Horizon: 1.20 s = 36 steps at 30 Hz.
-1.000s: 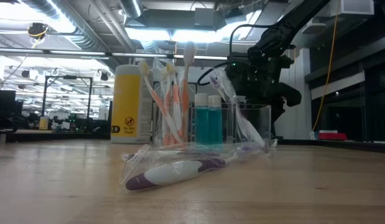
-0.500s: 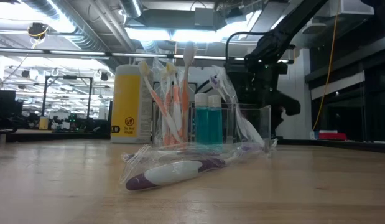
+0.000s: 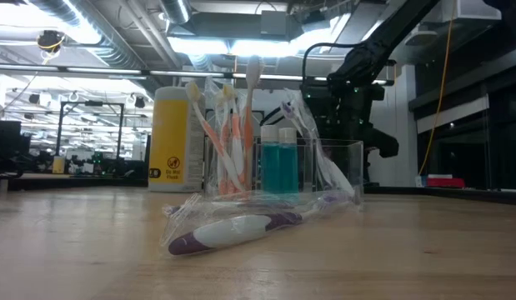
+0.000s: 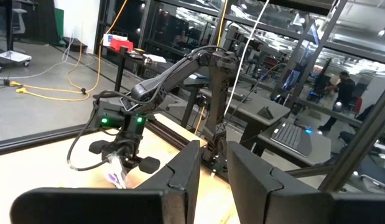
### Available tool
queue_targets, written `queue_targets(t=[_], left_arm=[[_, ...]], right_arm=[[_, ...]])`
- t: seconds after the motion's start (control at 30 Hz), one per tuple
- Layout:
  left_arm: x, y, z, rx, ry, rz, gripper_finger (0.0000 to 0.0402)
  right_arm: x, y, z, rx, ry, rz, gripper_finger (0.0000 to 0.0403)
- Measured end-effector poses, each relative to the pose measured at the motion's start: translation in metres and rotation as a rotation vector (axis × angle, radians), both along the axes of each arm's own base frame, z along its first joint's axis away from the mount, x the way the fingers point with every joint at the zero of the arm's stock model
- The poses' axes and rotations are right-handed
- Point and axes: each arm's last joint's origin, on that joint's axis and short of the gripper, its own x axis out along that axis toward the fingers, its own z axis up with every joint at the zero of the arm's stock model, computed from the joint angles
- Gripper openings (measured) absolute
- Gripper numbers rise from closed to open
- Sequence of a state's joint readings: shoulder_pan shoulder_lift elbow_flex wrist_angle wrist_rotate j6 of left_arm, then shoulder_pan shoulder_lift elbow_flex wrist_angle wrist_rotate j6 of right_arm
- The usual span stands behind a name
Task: Pick & Place toothbrushing station
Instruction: Put the white and violet toothbrush into the right compartment of the transparent organizer
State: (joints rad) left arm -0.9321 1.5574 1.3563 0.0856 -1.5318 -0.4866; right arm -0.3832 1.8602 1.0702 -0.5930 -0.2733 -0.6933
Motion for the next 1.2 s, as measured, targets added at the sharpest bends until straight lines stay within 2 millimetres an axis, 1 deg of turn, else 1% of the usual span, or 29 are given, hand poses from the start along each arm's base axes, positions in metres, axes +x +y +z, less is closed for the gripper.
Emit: queue_targets(t=[0.07,0.13,0.3,0.4,0.57,0.73,0.83,0.93,1.0,1.1,1.2], left_arm=[[0.000,0.000,0.000,-0.001,-0.001,0.000,0.0074],[0.000,0.000,0.000,-0.002,-0.001,-0.005,0.0074],[0.000,0.000,0.000,-0.003,0.000,-0.014,0.0074],[0.000,0.000,0.000,-0.002,0.001,-0.017,0.0074],[0.001,-0.001,-0.001,0.003,0.007,-0.034,0.0074],[-0.001,-0.002,-0.001,0.012,0.013,-0.040,0.0074],[-0.003,-0.004,-0.001,0.029,0.024,-0.049,0.0074],[-0.005,-0.005,-0.001,0.049,0.037,-0.055,0.0074],[-0.006,-0.007,-0.001,0.062,0.045,-0.061,0.0074],[-0.009,-0.009,-0.001,0.072,0.051,-0.070,0.0074],[-0.012,-0.011,-0.001,0.080,0.056,-0.083,0.0074]], right_arm=[[-0.001,0.000,0.002,0.001,-0.002,-0.009,0.0004],[-0.002,0.001,0.010,0.000,-0.019,-0.029,0.0003],[-0.008,0.000,0.050,-0.025,-0.149,-0.112,0.0002],[-0.019,0.002,0.084,-0.042,-0.253,-0.171,0.0002],[-0.041,0.013,0.141,-0.023,-0.462,-0.302,0.0001],[-0.066,0.031,0.203,0.105,-0.781,-0.448,0.0001],[-0.080,0.046,0.233,0.200,-0.947,-0.495,0.0001],[-0.088,0.067,0.248,0.274,-1.017,-0.520,0.0000],[-0.090,0.083,0.251,0.292,-1.022,-0.535,0.0000],[-0.088,0.109,0.253,0.329,-1.032,-0.537,0.0000],[-0.078,0.137,0.251,0.353,-1.051,-0.530,0.0000]])
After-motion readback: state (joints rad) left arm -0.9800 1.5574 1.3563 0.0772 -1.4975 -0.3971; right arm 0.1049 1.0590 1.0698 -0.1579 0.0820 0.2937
